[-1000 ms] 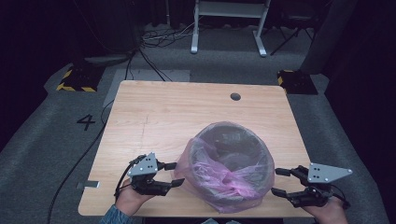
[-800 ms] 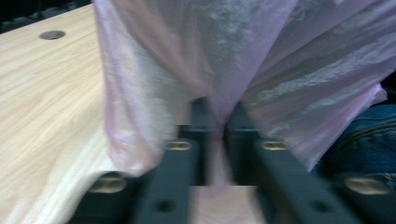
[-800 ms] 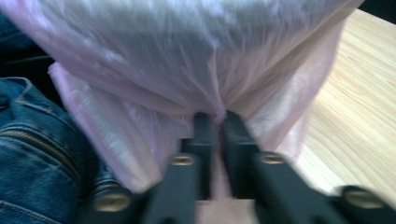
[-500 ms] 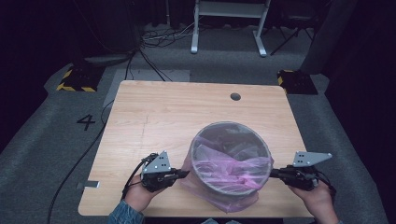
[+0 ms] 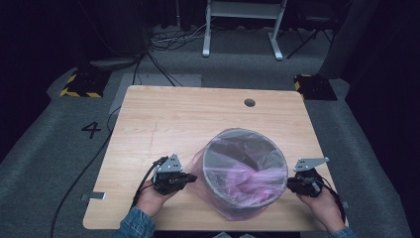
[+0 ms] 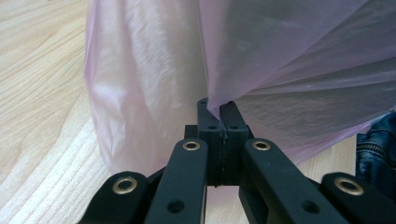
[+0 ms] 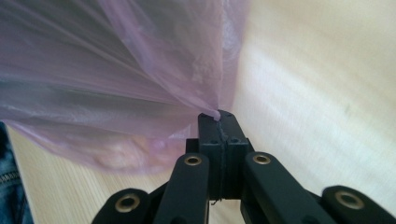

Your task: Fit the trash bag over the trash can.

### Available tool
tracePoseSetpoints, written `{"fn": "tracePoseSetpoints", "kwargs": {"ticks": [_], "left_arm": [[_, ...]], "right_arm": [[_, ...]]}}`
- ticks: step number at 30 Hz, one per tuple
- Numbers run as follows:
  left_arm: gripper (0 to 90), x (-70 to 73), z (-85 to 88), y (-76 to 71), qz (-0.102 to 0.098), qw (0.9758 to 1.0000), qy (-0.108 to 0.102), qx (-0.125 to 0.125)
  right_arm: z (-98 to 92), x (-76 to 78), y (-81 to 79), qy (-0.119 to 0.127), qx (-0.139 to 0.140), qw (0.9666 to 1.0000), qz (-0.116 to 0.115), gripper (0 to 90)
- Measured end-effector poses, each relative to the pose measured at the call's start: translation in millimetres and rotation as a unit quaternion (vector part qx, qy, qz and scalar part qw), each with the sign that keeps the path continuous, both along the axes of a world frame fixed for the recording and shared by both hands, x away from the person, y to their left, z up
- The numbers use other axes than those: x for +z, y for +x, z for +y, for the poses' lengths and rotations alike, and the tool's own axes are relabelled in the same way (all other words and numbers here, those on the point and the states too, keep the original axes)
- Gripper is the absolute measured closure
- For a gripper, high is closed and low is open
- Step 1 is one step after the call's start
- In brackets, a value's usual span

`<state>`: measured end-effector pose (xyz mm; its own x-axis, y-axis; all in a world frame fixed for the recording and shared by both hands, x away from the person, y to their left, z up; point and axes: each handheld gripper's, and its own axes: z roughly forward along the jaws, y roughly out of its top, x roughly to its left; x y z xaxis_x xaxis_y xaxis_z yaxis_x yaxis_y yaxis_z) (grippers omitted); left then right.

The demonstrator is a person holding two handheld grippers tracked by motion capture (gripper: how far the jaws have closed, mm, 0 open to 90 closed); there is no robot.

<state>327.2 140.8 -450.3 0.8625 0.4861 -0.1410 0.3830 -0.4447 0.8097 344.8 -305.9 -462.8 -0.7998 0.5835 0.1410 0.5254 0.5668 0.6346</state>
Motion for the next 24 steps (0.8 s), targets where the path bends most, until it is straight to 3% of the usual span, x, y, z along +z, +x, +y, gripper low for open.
{"fn": "tracePoseSetpoints", "kwargs": {"ticks": [2,4,6,8,10,12,13,15,17,21,23,24], "left_arm": [[89.6,-1.5,-0.5,-0.4,0.005,1.0000,0.006,-0.004],[89.7,-6.1,-2.7,-1.0,0.019,0.9993,0.031,-0.012],[89.7,-15.0,-6.5,-2.6,0.041,0.9964,0.071,-0.021],[89.7,-23.4,-5.7,-4.4,0.056,0.9942,0.090,-0.017],[89.6,-27.3,-0.5,-6.0,0.067,0.9942,0.082,-0.019],[86.6,-24.3,6.4,-9.5,0.056,0.9969,0.052,-0.020],[74.0,-20.5,9.6,-11.3,0.046,0.9983,0.031,-0.018],[51.4,-10.0,14.7,-13.2,0.031,0.9993,-0.004,-0.021],[39.2,1.7,16.2,-16.1,0.000,0.9994,-0.028,-0.021],[38.0,22.4,6.9,-15.2,-0.043,0.9976,-0.038,-0.038],[55.3,29.2,-0.2,-13.2,-0.051,0.9968,-0.036,-0.051],[64.4,30.9,-3.6,-12.7,-0.055,0.9967,-0.033,-0.050]], "right_arm": [[1.1,-5.9,-2.4,-0.012,0.003,0.9998,0.019,90.0],[0.9,-8.0,-8.1,-0.017,0.009,0.9995,0.024,90.0],[-2.5,-8.4,-15.5,-0.022,0.012,0.9994,0.025,90.0],[-10.2,-9.8,-21.5,-0.018,0.008,0.9993,0.032,90.0],[-18.6,-11.4,-27.1,-0.020,0.000,0.9991,0.037,90.0],[-26.7,-11.5,-32.9,-0.014,-0.007,0.9991,0.039,89.4],[-30.2,-10.3,-35.8,-0.010,-0.009,0.9993,0.035,82.7],[-34.7,-5.3,-41.2,0.011,-0.009,0.9998,0.012,55.3],[-36.1,5.7,-47.1,0.045,0.006,0.9990,-0.003,47.5],[-23.8,35.0,-55.3,0.083,0.043,0.9931,-0.070,31.4],[-13.3,47.2,-53.6,0.101,0.073,0.9888,-0.083,42.8],[-7.8,51.4,-52.0,0.104,0.093,0.9866,-0.085,56.5]]}}
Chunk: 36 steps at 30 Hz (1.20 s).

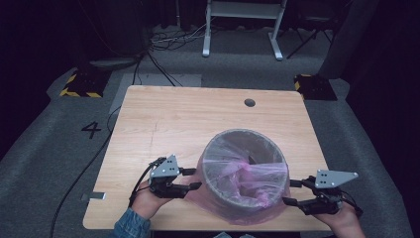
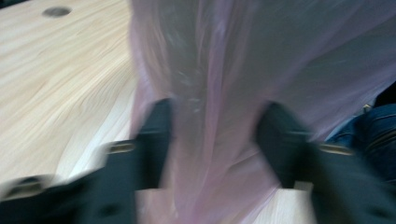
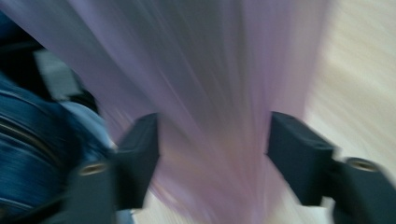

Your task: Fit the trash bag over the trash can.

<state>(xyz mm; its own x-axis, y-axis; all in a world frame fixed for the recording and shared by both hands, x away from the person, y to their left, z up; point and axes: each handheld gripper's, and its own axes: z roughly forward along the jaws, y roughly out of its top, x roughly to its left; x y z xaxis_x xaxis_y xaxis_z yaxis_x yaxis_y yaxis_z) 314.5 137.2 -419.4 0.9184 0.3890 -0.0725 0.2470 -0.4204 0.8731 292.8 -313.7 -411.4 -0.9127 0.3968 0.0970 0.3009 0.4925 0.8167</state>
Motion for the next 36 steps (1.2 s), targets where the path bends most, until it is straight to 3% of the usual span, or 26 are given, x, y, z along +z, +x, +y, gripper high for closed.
{"fn": "tracePoseSetpoints", "kwargs": {"ticks": [1,3,4,7,9,13,15,17,22,24,27,29,30,33,36], "left_arm": [[74.5,0.6,-3.0,0.8,-0.001,1.0000,0.005,-0.001],[86.2,-2.1,-8.6,2.9,-0.002,0.9997,0.023,0.007],[88.6,-4.9,-10.7,4.6,0.000,0.9995,0.031,0.009],[89.4,-12.9,-14.0,9.0,0.011,0.9991,0.038,0.017],[89.4,-17.5,-14.5,11.6,0.020,0.9988,0.041,0.017],[89.5,-28.6,-18.7,14.1,0.036,0.9957,0.082,0.022],[89.5,-35.3,-17.8,16.4,0.054,0.9955,0.075,0.020],[89.6,-37.2,-16.4,15.8,0.059,0.9957,0.068,0.021],[89.5,-35.7,-15.9,9.4,0.044,0.9962,0.072,0.018],[89.5,-36.7,-13.7,10.5,0.044,0.9966,0.064,0.028],[89.4,-38.4,-11.3,16.3,0.049,0.9964,0.052,0.046],[89.5,-44.2,-16.8,18.6,0.045,0.9941,0.086,0.050],[89.5,-47.1,-19.0,18.5,0.049,0.9938,0.089,0.046],[89.5,-49.6,-20.2,19.0,0.051,0.9944,0.080,0.046],[89.4,-44.9,-15.8,19.0,0.043,0.9969,0.046,0.048]], "right_arm": [[5.8,2.7,1.3,-0.004,0.018,0.9998,-0.001,67.7],[16.6,4.5,4.0,-0.025,0.029,0.9992,-0.004,88.4],[20.4,3.3,6.3,-0.037,0.027,0.9990,-0.005,89.8],[24.7,-7.9,17.8,-0.051,0.009,0.9985,0.019,90.0],[23.2,-19.9,26.0,-0.076,-0.009,0.9966,0.029,90.0],[14.9,-43.9,37.2,-0.096,-0.036,0.9929,0.061,90.0],[13.5,-50.8,37.0,-0.098,-0.041,0.9917,0.072,90.0],[12.0,-51.3,34.6,-0.097,-0.044,0.9918,0.071,90.0],[5.8,-48.3,29.8,-0.097,-0.055,0.9909,0.075,90.0],[5.6,-48.1,25.3,-0.096,-0.044,0.9911,0.081,90.0],[8.2,-48.0,23.0,-0.102,-0.045,0.9913,0.070,89.8],[8.0,-45.7,27.6,-0.083,-0.059,0.9925,0.068,89.5],[9.4,-43.7,29.2,-0.071,-0.061,0.9934,0.067,89.4],[17.2,-40.6,31.5,-0.074,-0.060,0.9938,0.057,89.7],[17.8,-46.4,35.4,-0.085,-0.065,0.9918,0.070,90.0]]}}
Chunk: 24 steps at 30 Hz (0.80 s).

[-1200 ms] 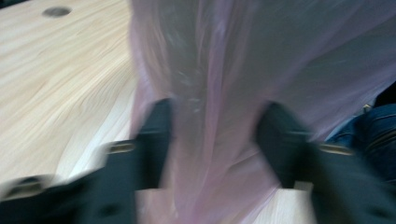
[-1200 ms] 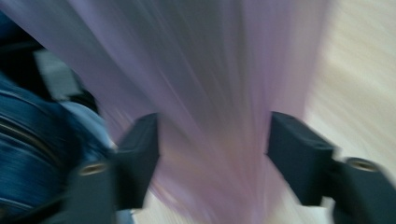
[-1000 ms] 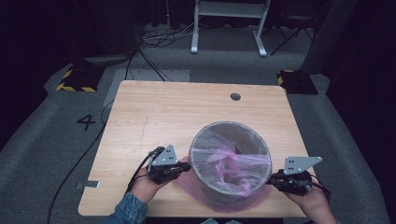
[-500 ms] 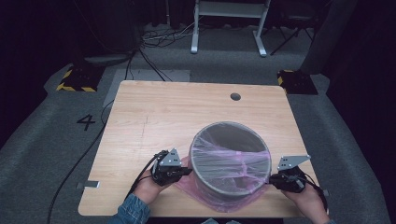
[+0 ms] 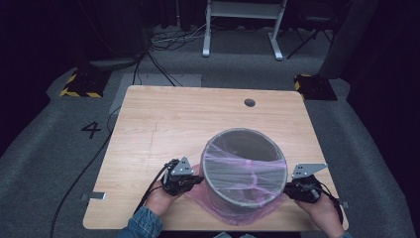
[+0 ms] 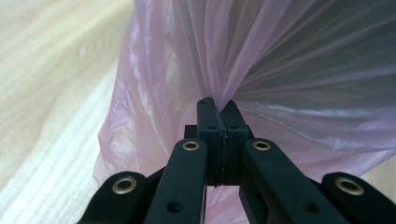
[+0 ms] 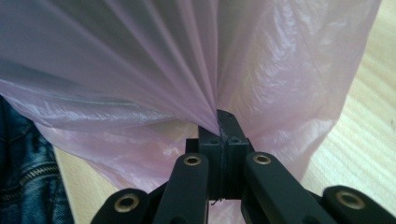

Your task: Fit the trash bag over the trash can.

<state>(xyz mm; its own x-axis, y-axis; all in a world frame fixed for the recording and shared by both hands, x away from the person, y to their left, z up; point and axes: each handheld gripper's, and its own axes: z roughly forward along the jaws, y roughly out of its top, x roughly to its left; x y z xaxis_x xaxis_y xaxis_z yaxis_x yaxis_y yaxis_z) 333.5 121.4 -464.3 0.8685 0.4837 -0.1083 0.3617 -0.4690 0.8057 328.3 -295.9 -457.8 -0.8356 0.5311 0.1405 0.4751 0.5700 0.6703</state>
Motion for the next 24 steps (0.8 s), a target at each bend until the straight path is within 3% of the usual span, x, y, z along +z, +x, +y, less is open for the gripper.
{"fn": "tracePoseSetpoints", "kwargs": {"ticks": [3,4,5,6,7,9,11,15,18,19,21,24], "left_arm": [[88.9,1.2,1.1,-2.4,-0.006,1.0000,0.004,-0.006],[87.2,0.4,1.1,-3.7,-0.010,0.9999,0.011,-0.004],[81.7,-0.3,2.3,-4.8,-0.013,0.9999,0.006,-0.003],[70.5,-0.3,5.1,-5.2,-0.008,0.9999,-0.010,-0.004],[60.9,0.4,8.5,-5.6,-0.002,0.9997,-0.023,-0.005],[49.4,2.8,15.9,-9.1,-0.014,0.9993,-0.035,0.004],[42.7,5.2,23.7,-14.3,-0.025,0.9987,-0.041,0.015],[38.1,7.0,41.5,-23.1,-0.039,0.9975,-0.034,0.048],[37.9,4.3,56.8,-24.7,-0.041,0.9962,-0.025,0.073],[38.0,2.6,62.1,-23.9,-0.038,0.9956,-0.024,0.082],[37.9,-1.4,71.3,-21.6,-0.035,0.9939,-0.008,0.104],[37.9,-8.1,83.8,-16.1,-0.029,0.9899,0.023,0.137]], "right_arm": [[-6.2,-7.5,-0.2,0.007,-0.003,0.9997,0.022,89.6],[-8.0,-7.6,-1.7,0.009,-0.002,0.9996,0.026,85.4],[-9.1,-7.0,-3.7,0.008,-0.002,0.9998,0.020,72.8],[-9.7,-6.1,-6.7,0.014,-0.002,0.9999,0.005,59.1],[-10.6,-4.4,-10.3,0.015,-0.006,0.9998,-0.013,51.3],[-14.8,0.6,-18.1,0.015,-0.019,0.9986,-0.047,38.6],[-21.7,5.4,-23.9,0.023,-0.027,0.9975,-0.060,34.5],[-36.9,12.0,-32.7,0.028,-0.029,0.9977,-0.054,34.1],[-48.4,19.7,-40.0,0.033,-0.042,0.9968,-0.059,36.9],[-52.0,22.8,-42.9,0.037,-0.048,0.9964,-0.059,42.1],[-58.4,30.4,-44.3,0.048,-0.052,0.9961,-0.051,40.7],[-62.8,46.4,-45.8,0.049,-0.057,0.9939,-0.081,36.1]]}}
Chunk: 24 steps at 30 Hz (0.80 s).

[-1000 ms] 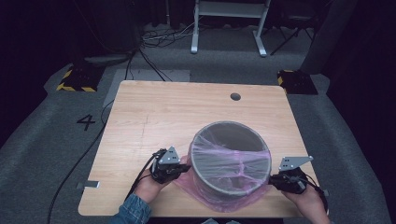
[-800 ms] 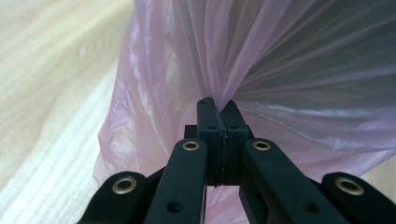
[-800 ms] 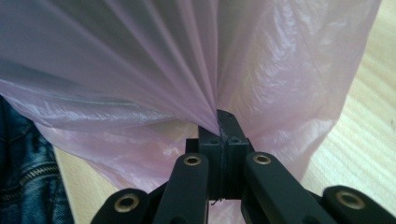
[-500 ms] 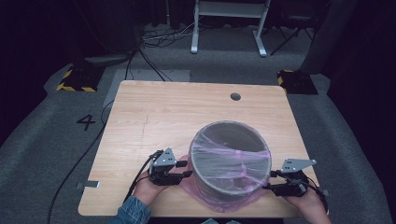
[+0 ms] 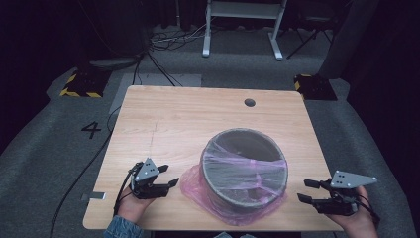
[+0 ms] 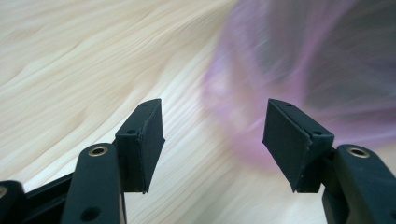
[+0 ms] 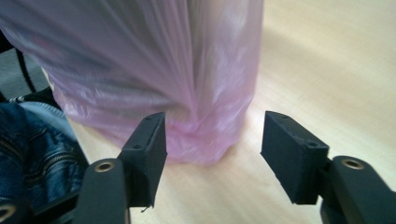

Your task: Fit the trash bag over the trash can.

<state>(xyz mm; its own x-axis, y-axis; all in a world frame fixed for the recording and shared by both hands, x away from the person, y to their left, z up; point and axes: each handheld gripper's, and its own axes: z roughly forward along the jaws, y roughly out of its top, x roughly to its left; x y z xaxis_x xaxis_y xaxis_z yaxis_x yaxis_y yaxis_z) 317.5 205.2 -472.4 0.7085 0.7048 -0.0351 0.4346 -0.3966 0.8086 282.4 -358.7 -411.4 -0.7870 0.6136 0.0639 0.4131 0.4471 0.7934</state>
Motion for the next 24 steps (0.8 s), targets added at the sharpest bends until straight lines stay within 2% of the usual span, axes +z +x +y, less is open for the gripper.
{"fn": "tracePoseSetpoints", "kwargs": {"ticks": [1,2,4,7,12,15,17,20,22,23,24], "left_arm": [[38.0,-2.4,3.2,1.5,0.006,0.9999,0.007,0.012],[38.1,-4.0,5.3,3.0,0.011,0.9996,0.014,0.020],[38.1,-8.7,10.7,6.5,0.015,0.9986,0.033,0.039],[38.2,-14.7,15.5,11.9,0.030,0.9971,0.041,0.057],[37.9,-23.5,18.1,18.9,0.050,0.9945,0.053,0.076],[37.6,-26.6,18.9,20.0,0.050,0.9937,0.062,0.078],[37.5,-27.5,20.0,19.8,0.048,0.9938,0.059,0.082],[37.4,-28.3,20.5,19.1,0.046,0.9937,0.056,0.085],[36.8,-29.4,21.5,18.7,0.042,0.9942,0.052,0.084],[36.5,-29.9,22.2,18.6,0.040,0.9945,0.053,0.082],[36.2,-30.5,22.8,18.3,0.037,0.9948,0.051,0.081]], "right_arm": [[-0.1,6.1,-0.2,-0.002,-0.005,0.9999,-0.010,33.3],[0.2,11.9,0.8,-0.001,-0.010,0.9999,-0.008,29.0],[1.6,22.8,5.4,0.004,-0.028,0.9995,0.011,21.5],[5.5,37.1,7.7,0.010,-0.032,0.9994,-0.002,15.4],[12.0,58.9,14.1,0.013,-0.047,0.9988,-0.002,14.8],[16.4,68.5,19.4,0.009,-0.066,0.9978,-0.002,15.0],[18.6,73.9,21.6,0.003,-0.054,0.9985,-0.003,14.6],[21.0,83.5,24.3,0.015,-0.050,0.9985,-0.016,14.6],[23.1,88.4,25.8,0.018,-0.033,0.9992,-0.015,14.6],[25.6,90.5,25.5,0.017,-0.011,0.9997,-0.016,14.8],[28.5,93.0,25.8,0.012,-0.008,0.9996,-0.023,14.8]]}}
